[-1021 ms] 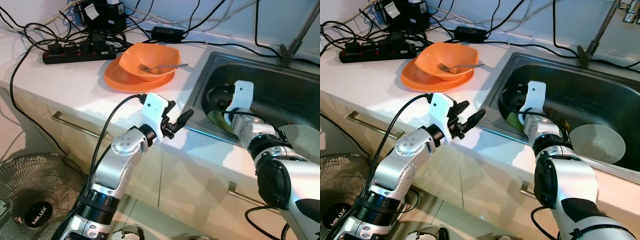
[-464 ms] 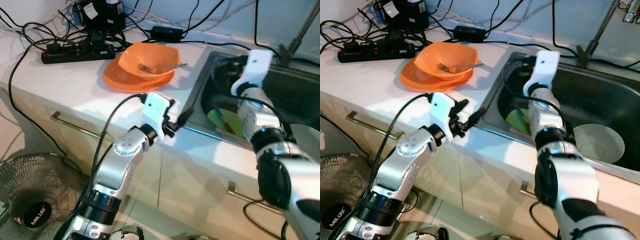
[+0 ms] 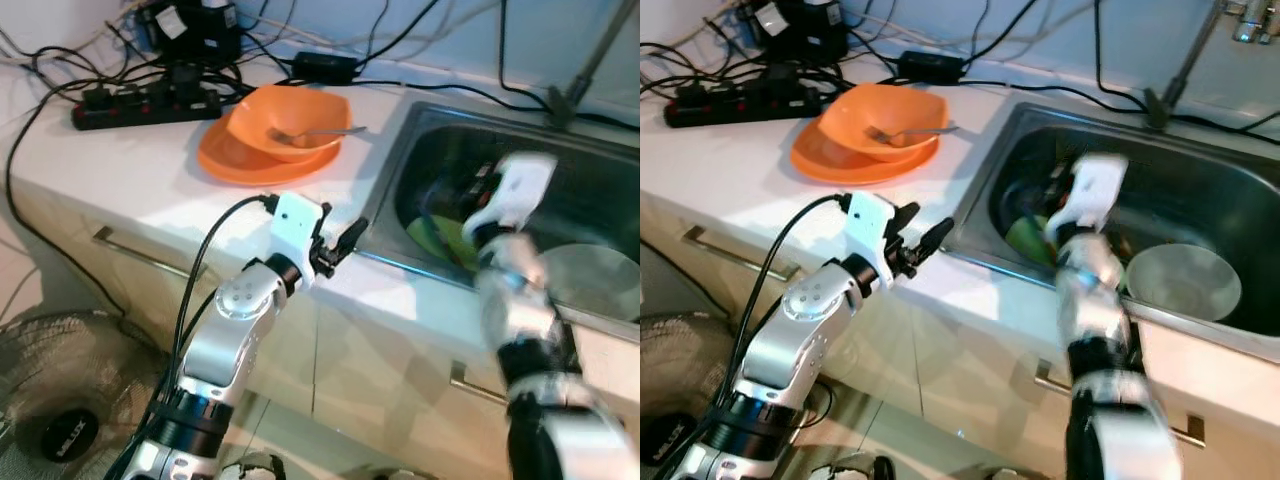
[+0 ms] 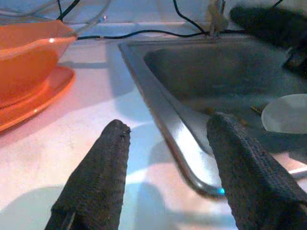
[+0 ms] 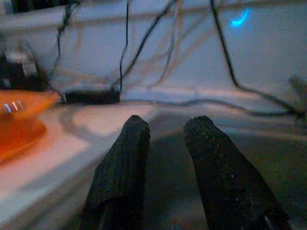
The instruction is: Kitchen organization
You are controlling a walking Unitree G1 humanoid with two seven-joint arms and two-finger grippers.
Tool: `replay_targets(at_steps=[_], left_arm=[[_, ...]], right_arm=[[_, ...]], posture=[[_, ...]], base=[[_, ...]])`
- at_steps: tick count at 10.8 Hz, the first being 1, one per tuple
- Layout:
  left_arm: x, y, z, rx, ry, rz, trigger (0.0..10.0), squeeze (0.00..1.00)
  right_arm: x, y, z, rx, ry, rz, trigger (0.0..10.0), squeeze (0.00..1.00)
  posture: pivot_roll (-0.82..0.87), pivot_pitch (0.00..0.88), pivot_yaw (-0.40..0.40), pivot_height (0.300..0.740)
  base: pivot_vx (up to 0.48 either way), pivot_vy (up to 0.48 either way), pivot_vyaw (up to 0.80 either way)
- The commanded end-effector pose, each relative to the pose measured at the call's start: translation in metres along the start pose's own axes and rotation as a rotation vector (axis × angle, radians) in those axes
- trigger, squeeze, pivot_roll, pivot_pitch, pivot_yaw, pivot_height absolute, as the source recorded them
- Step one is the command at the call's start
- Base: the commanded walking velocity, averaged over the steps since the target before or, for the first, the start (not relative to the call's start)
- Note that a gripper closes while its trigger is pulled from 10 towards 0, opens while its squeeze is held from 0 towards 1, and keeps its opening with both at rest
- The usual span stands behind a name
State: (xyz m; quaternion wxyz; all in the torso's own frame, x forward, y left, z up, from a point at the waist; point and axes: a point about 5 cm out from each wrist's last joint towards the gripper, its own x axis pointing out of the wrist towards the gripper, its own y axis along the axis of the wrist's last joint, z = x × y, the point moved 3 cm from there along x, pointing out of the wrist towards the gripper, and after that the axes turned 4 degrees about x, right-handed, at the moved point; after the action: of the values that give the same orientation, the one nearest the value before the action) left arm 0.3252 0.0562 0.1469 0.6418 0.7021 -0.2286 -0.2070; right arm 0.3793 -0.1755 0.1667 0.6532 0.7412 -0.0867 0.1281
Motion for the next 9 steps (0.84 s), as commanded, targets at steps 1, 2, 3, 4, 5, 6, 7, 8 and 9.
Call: replay_targets(at_steps=[1, 2, 3, 4, 5, 6, 7, 8, 9], left_arm=[[-0.005, 0.001, -0.006, 0.008, 0.035, 0.010, 10.0, 0.00], [-0.008, 0.000, -0.010, 0.012, 0.058, 0.011, 10.0, 0.00], [-0.008, 0.001, -0.013, 0.044, 0.080, 0.013, 10.0, 0.00], [-0.004, 0.008, -0.020, 0.117, 0.118, 0.030, 10.0, 0.00], [0.002, 0.018, -0.027, 0.283, 0.141, 0.033, 10.0, 0.00], [0.013, 0.036, -0.037, 0.519, 0.166, 0.049, 10.0, 0.00], [0.023, 0.046, -0.041, 0.622, 0.155, 0.054, 10.0, 0.00], [0.034, 0.053, -0.045, 0.702, 0.151, 0.059, 10.0, 1.00], [0.041, 0.055, -0.047, 0.737, 0.144, 0.052, 10.0, 1.00]], right_arm=[[-0.001, 0.008, -0.002, 0.016, 0.006, 0.031, 10.0, 0.00], [-0.007, 0.011, -0.008, 0.035, 0.012, 0.040, 10.0, 0.00], [-0.012, 0.009, -0.013, 0.061, 0.010, 0.030, 10.0, 0.00], [-0.015, 0.004, -0.018, 0.071, 0.013, 0.013, 10.0, 0.00], [-0.016, 0.000, -0.022, 0.082, 0.013, -0.004, 10.0, 0.00], [-0.018, -0.005, -0.027, 0.094, 0.009, -0.030, 10.0, 0.00], [-0.020, -0.007, -0.029, 0.099, 0.008, -0.039, 10.0, 0.00], [-0.021, -0.008, -0.031, 0.106, 0.004, -0.048, 10.0, 0.00], [-0.021, -0.009, -0.031, 0.110, 0.001, -0.050, 10.0, 0.00]], posture=[[0.06, 0.075, -0.001, 0.740], [0.05, 0.079, 0.001, 0.740], [0.05, 0.080, 0.002, 0.740], [0.05, 0.079, 0.004, 0.740], [0.06, 0.075, 0.007, 0.740], [0.06, 0.069, 0.012, 0.740], [0.06, 0.065, 0.014, 0.740], [0.05, 0.058, 0.015, 0.740], [0.04, 0.054, 0.016, 0.740]], base=[[0.000, 0.000, 0.00], [0.000, 0.000, 0.00], [0.000, 0.000, 0.00], [0.000, 0.000, 0.00], [0.000, 0.000, 0.00], [0.000, 0.000, 0.00], [0.000, 0.000, 0.00], [0.000, 0.000, 0.00], [0.000, 0.000, 0.00]])
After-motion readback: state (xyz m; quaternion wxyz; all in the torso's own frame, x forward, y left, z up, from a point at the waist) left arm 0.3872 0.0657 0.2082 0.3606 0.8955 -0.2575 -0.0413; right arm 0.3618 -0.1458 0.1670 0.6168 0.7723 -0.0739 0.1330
